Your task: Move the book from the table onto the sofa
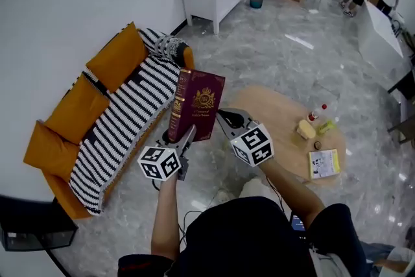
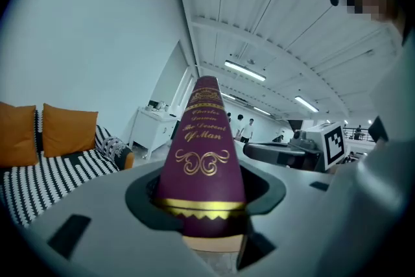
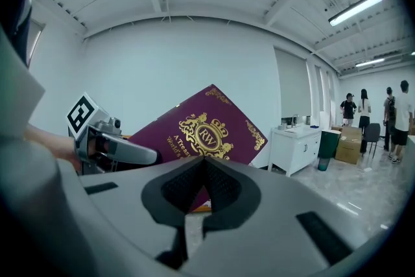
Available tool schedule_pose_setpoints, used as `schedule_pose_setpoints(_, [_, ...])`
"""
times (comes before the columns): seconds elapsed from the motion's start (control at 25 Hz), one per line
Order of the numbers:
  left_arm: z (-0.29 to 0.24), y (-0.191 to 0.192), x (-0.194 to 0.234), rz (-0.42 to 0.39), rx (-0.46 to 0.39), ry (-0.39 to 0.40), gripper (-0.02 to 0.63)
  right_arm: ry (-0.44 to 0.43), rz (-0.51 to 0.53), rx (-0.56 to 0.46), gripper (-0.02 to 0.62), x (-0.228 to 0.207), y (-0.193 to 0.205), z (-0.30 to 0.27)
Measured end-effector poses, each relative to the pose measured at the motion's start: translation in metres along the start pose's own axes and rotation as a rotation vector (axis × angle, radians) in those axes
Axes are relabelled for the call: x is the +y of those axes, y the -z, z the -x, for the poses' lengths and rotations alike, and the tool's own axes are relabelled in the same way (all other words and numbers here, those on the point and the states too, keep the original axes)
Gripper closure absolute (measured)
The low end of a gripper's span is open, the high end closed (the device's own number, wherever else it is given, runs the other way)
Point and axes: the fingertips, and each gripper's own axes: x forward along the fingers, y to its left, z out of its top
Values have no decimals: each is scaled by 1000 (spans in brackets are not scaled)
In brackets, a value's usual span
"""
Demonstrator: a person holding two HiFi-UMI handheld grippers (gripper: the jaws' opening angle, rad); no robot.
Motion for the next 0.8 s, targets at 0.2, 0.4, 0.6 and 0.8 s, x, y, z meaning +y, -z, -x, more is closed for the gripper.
schedule_pose_setpoints(0.2, [0, -1, -6, -14, -34, -21, 370, -42, 4, -26, 578, 2, 1, -4])
schedule_pose_setpoints(0.4, [-2, 3, -5, -13, -67, -73, 370, -88, 33, -63, 578, -2, -2, -14])
schedule_pose_setpoints(0.6, [-5, -9, 31, -18, -117, -168, 373, -137, 44, -85, 578, -9, -9, -56])
schedule_pose_setpoints(0.8, [-19, -36, 83, -10, -128, -248, 380, -211, 43, -83, 578, -20, -28, -120])
